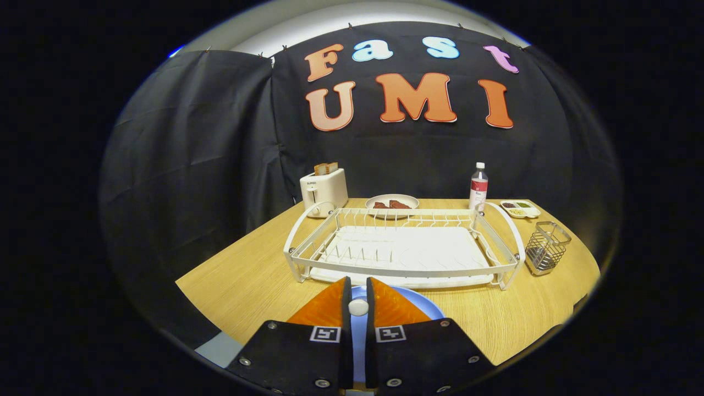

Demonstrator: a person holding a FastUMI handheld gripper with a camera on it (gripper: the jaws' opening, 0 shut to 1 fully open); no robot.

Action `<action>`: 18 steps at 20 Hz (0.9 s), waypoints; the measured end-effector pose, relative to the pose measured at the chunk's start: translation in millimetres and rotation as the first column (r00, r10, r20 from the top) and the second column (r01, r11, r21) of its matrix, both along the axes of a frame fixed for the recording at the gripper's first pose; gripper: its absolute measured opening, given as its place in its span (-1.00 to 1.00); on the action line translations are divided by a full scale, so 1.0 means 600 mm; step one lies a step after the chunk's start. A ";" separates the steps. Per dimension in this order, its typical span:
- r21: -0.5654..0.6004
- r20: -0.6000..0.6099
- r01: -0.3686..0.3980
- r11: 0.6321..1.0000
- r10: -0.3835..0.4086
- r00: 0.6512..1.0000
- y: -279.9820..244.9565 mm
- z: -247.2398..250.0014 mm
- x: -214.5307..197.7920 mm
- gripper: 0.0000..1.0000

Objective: Take the plate from the dish rack, then take the spoon from the basket and place it into the plate.

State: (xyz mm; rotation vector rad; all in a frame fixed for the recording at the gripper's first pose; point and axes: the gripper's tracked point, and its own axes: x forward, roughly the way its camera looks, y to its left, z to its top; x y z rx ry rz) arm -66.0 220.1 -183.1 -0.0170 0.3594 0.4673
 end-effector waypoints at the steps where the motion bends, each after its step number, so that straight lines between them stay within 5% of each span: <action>1: -0.003 -0.012 0.000 1.000 0.000 1.000 -0.004 -0.004 -0.004 -0.80; 7: -0.024 -0.048 0.010 1.000 -0.011 0.999 -0.017 -0.020 0.000 -0.65; 18: -0.004 0.018 0.109 0.994 -0.109 0.994 -0.092 0.088 0.034 0.29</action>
